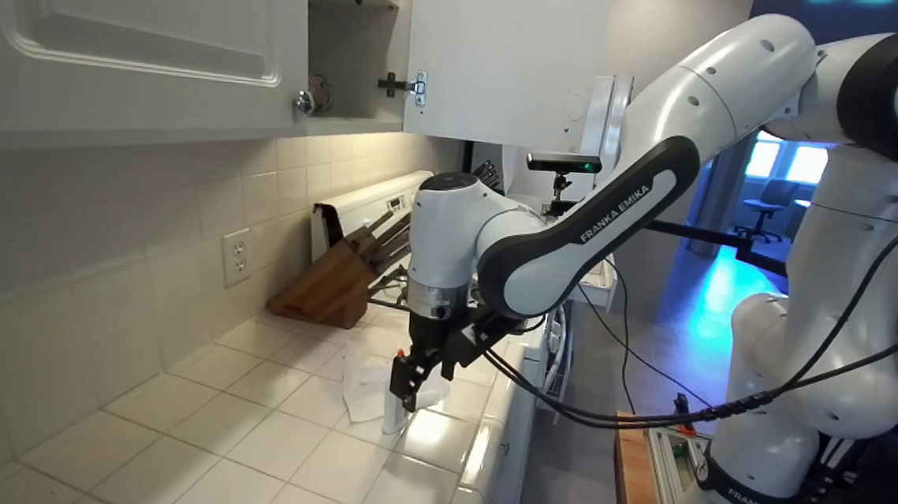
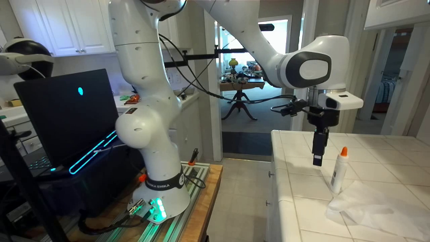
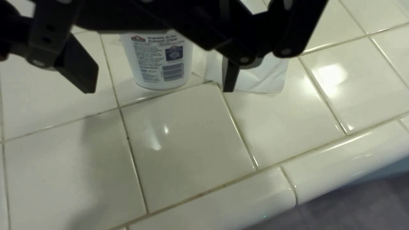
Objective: Put the glue into the cupboard
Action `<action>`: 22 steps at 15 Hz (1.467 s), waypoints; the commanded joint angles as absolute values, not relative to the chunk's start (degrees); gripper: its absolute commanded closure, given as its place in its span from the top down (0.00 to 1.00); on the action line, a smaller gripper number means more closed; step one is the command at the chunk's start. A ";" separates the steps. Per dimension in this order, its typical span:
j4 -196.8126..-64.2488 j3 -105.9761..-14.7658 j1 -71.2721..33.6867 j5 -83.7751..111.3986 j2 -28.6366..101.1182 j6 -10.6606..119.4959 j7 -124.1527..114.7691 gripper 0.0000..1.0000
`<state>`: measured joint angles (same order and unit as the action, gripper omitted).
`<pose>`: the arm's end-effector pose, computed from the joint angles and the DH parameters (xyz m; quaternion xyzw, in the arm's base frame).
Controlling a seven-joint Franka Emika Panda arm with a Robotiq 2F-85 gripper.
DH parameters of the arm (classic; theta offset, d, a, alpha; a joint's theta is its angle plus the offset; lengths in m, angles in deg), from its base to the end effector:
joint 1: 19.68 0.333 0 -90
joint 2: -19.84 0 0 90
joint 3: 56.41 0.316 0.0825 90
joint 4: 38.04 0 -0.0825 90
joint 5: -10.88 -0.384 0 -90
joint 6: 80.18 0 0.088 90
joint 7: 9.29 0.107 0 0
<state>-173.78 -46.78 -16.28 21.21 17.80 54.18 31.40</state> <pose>0.4831 0.1090 0.3400 0.9818 -0.1773 0.0353 0.0580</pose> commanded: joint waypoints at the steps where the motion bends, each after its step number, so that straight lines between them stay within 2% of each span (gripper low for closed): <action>1: -169.97 -48.11 -15.32 19.13 20.21 49.99 22.82 1.00; 22: -167.73 -50.05 -14.63 16.84 24.85 63.49 16.47 1.00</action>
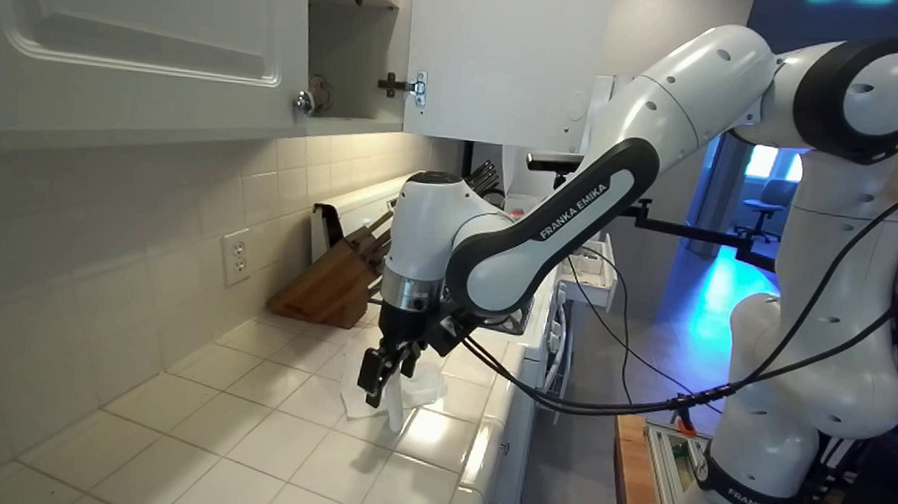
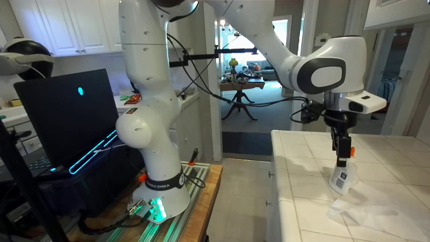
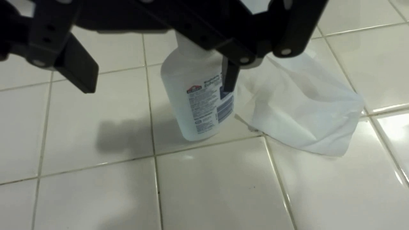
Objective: Put the glue into the cupboard
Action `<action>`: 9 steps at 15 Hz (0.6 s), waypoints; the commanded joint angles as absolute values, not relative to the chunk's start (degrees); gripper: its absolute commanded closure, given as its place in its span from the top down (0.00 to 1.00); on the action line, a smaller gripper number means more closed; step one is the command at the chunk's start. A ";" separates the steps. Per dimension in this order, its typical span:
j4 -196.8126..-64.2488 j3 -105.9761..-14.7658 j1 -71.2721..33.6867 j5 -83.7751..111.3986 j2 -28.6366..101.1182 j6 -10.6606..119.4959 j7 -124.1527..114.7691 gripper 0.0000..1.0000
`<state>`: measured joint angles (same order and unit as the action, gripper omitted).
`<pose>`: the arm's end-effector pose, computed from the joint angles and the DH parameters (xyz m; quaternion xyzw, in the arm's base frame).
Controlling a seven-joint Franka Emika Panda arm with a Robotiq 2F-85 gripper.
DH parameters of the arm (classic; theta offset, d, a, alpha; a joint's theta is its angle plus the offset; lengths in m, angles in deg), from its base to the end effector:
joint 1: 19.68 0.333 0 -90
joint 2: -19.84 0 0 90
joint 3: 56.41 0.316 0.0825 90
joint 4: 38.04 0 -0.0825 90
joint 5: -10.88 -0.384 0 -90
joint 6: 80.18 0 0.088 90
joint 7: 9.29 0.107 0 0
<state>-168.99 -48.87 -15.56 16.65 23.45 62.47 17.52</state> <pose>0.5248 0.1086 0.3393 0.9926 -0.0943 0.0765 0.0042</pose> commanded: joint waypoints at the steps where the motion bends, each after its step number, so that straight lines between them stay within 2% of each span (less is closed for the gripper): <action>1: -167.68 -50.23 -14.65 17.02 24.92 63.65 16.62 1.00; 9: -169.72 -52.37 -14.05 25.26 22.47 63.55 34.03 1.00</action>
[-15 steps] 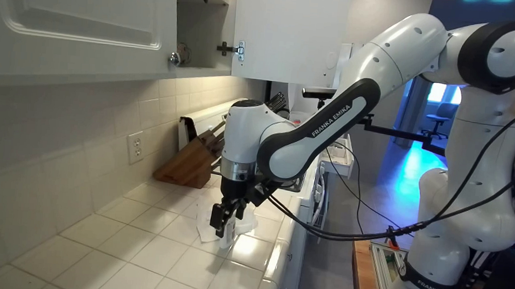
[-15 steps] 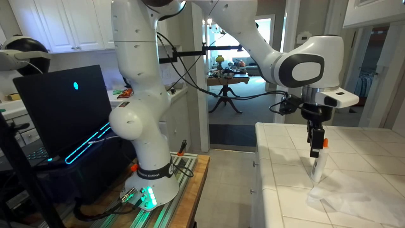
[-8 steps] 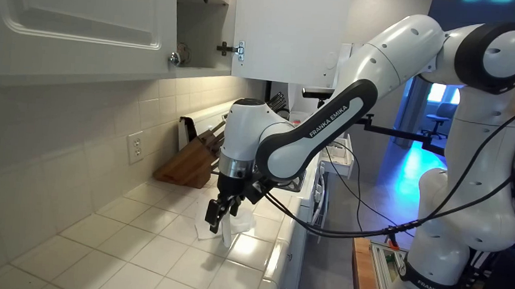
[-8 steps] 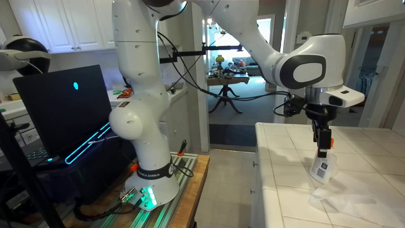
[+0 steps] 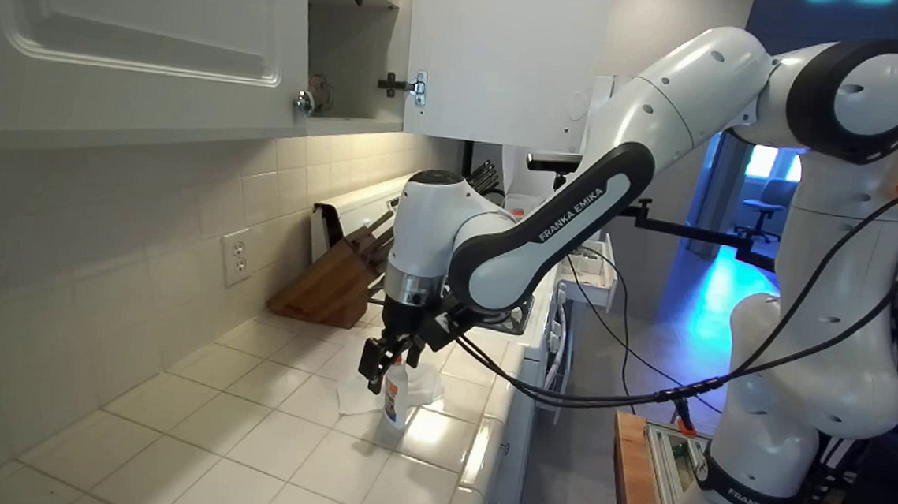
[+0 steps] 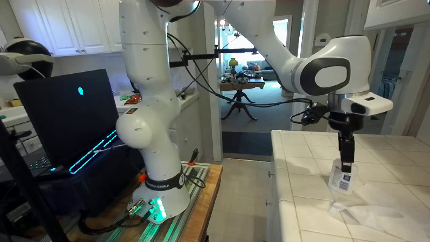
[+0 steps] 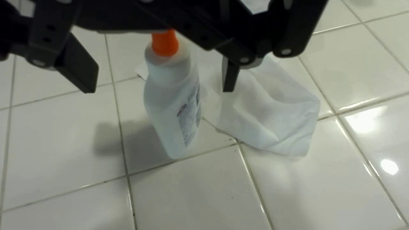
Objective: Put the glue into the cupboard
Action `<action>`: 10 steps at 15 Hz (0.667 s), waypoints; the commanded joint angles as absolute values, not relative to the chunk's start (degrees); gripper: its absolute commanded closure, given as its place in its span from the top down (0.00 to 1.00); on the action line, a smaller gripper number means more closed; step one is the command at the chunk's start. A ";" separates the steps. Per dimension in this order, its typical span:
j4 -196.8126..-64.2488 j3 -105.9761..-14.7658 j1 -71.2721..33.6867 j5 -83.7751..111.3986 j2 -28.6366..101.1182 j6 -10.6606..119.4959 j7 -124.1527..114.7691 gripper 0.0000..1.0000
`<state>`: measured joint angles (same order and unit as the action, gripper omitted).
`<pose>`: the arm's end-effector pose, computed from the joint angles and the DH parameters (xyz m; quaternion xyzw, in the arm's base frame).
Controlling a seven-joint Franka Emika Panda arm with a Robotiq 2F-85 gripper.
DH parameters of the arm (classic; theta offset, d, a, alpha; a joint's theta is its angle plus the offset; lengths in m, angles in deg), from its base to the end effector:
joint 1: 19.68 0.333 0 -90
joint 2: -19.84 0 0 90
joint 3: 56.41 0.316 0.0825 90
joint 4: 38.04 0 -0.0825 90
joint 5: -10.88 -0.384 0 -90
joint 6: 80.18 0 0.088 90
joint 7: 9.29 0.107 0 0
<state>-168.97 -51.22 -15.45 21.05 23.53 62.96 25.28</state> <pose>0.5294 0.0888 0.3393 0.9841 -0.1514 0.0897 0.0235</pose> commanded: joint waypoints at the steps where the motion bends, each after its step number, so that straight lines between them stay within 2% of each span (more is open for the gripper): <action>1: -170.18 -52.44 -13.99 26.77 22.14 63.86 37.42 1.00; 10: -173.16 -52.09 -13.05 38.68 20.89 63.67 58.72 1.00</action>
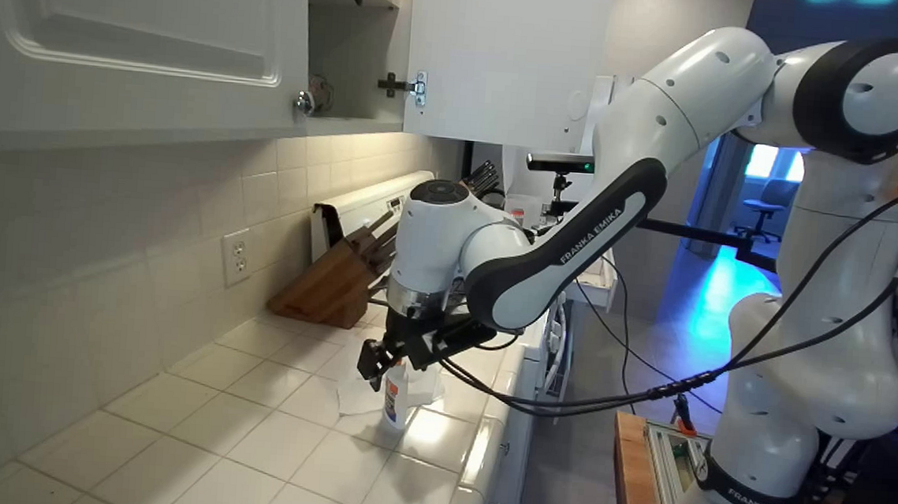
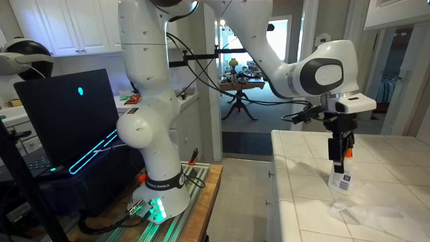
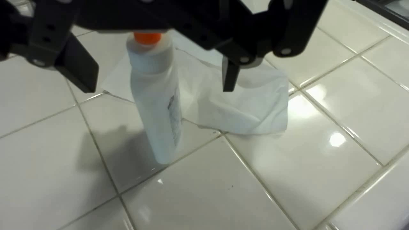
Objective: Put the glue into the cupboard
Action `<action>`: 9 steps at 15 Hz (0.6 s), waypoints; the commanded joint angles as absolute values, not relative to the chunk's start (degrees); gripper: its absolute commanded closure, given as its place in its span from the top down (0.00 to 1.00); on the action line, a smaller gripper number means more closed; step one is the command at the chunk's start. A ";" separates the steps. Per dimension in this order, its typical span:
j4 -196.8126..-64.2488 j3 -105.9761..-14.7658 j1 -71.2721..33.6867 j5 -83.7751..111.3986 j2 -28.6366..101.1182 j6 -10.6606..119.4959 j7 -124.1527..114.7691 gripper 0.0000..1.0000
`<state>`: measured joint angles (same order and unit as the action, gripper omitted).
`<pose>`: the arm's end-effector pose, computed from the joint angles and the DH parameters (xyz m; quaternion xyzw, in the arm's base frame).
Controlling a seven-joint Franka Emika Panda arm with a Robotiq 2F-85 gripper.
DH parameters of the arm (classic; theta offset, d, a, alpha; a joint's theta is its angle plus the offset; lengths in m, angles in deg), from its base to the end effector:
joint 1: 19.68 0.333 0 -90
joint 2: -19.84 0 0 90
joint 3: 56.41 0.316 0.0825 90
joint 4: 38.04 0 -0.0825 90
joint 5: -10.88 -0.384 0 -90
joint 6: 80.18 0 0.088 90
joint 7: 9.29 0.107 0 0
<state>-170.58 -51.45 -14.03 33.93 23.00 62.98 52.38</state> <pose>0.5184 0.0995 0.3319 0.9479 -0.2848 0.1271 0.0652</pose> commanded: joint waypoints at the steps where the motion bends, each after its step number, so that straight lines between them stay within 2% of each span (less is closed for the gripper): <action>1: -173.44 -52.00 -13.02 39.81 20.72 63.61 60.13 1.00; 9: -175.84 -51.04 -12.73 46.22 19.72 63.64 65.70 1.00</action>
